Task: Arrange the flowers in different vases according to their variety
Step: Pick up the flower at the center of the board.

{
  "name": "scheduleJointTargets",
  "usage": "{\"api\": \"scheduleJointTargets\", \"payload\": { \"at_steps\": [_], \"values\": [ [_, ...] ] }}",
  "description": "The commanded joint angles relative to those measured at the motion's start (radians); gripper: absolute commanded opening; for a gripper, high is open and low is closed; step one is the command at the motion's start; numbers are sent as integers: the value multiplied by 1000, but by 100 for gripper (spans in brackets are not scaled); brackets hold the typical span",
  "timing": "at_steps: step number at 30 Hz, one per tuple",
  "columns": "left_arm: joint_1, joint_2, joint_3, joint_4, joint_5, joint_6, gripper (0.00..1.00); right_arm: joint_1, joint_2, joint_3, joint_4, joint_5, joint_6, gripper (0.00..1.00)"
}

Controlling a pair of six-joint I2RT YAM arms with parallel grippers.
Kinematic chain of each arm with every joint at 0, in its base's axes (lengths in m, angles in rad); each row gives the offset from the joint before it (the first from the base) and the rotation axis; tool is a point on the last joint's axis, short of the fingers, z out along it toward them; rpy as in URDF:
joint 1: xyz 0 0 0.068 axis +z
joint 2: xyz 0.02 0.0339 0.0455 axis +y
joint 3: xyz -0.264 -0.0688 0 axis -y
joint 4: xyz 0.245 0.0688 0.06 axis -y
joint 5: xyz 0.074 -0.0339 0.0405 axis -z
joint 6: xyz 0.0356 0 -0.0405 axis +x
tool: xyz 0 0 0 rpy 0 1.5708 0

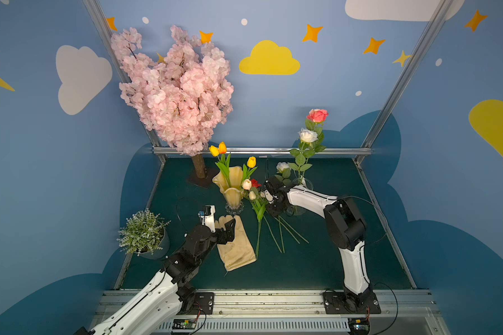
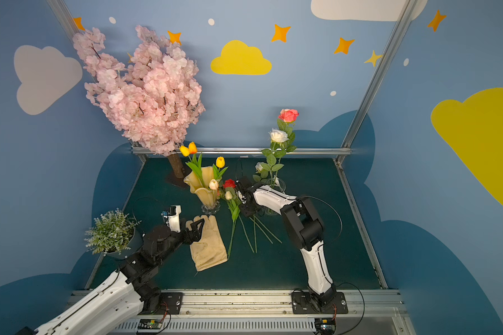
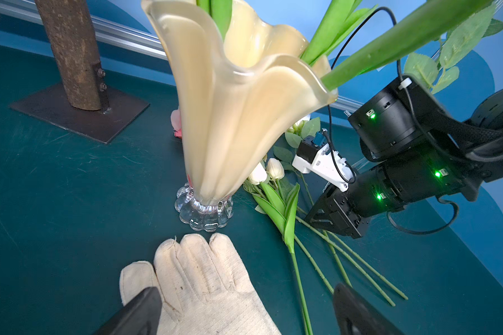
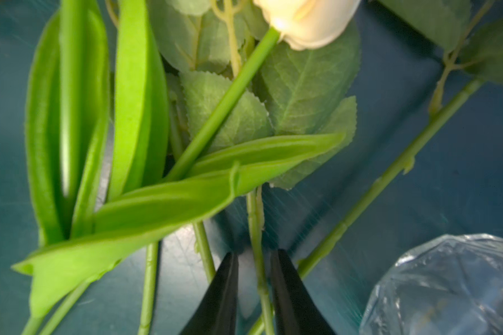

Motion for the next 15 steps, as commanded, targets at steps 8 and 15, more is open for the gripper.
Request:
{"api": "scheduleJointTargets", "payload": {
  "at_steps": [8,15],
  "values": [
    [5,-7,3,9,5,17,95,-30,32,17,-22,-61,31,24],
    [5,-9,4,9,5,18,95,-26,-22,10,-31,-31,29,0]
  ]
}}
